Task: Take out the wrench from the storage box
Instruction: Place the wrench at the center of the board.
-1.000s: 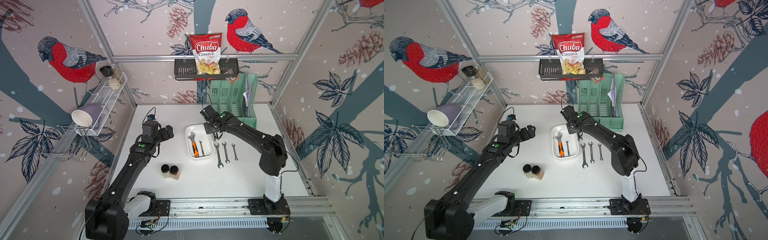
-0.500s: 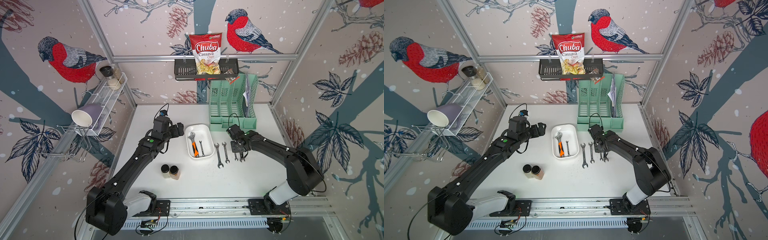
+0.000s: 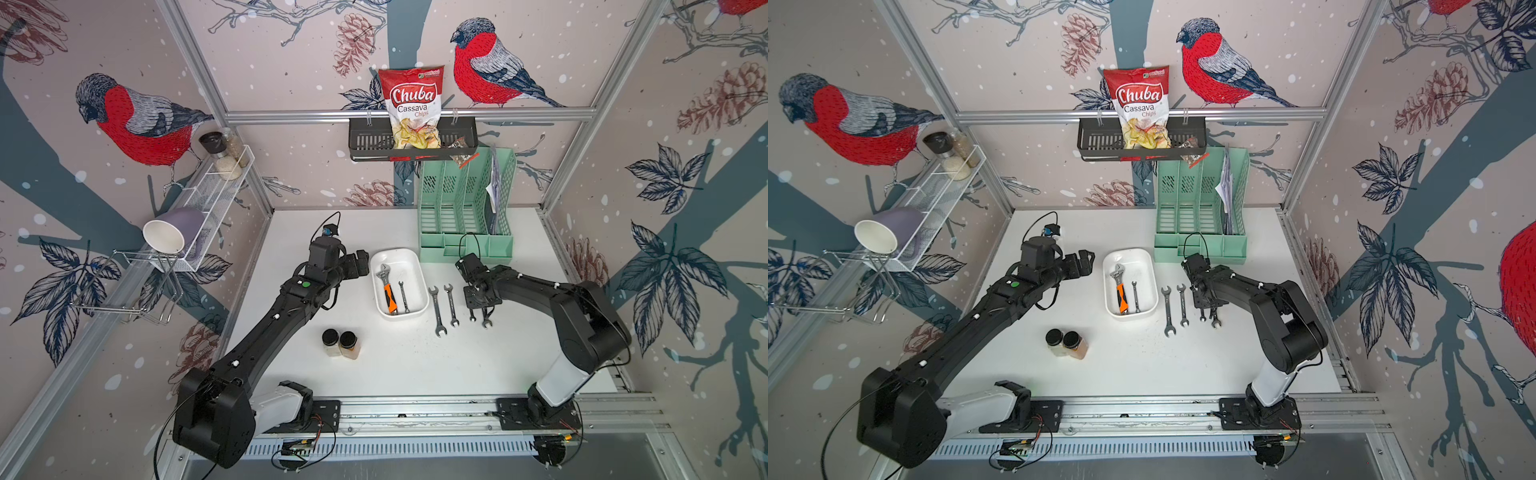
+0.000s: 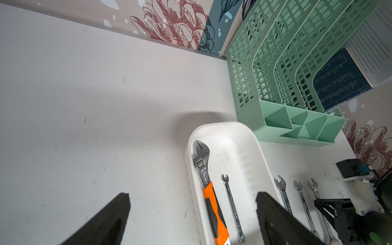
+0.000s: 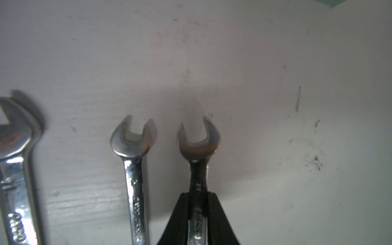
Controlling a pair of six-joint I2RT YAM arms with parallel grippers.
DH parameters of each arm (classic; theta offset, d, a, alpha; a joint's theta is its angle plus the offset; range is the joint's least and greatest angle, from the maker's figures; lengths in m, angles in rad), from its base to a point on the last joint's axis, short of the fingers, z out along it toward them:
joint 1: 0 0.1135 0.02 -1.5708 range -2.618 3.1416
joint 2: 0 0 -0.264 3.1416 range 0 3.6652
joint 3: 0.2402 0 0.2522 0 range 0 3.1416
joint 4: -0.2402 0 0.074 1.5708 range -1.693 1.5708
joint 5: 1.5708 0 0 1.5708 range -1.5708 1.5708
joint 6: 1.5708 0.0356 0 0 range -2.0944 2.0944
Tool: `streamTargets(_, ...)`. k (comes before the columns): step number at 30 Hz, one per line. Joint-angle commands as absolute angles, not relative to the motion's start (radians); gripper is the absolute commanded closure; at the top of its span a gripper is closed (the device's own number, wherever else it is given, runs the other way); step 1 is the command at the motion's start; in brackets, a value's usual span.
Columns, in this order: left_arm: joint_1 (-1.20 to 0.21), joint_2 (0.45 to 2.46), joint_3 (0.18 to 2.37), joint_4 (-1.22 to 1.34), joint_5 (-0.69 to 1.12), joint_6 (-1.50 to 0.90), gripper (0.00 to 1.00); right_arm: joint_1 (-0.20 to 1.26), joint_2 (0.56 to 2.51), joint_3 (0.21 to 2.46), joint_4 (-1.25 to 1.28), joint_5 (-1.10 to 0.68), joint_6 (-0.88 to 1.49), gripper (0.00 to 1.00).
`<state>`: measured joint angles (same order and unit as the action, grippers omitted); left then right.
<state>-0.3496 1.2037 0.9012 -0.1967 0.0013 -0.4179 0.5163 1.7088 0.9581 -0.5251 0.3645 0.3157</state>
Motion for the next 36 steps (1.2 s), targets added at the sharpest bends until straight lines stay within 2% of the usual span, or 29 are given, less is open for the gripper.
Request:
streamTargets(1,-0.35,1.195,0.894,-0.15,0.014,-0.406,0.04,0.512,1.731,0.969,-0.499,0.38,0.276,0.79)
streamTargets(23,-0.35,1.189,0.896,-0.155,0.003,-0.405,0.04,0.486,1.76,0.97,-0.497,0.41,0.264,0.76)
streamTargets(31,-0.35,1.186,0.896,-0.155,0.005,-0.405,0.04,0.509,1.675,0.974,-0.516,0.348,0.295,0.7)
streamTargets(36,-0.35,1.178,0.894,-0.158,-0.012,-0.414,0.04,0.53,1.581,1.008,-0.538,0.248,0.317,0.69)
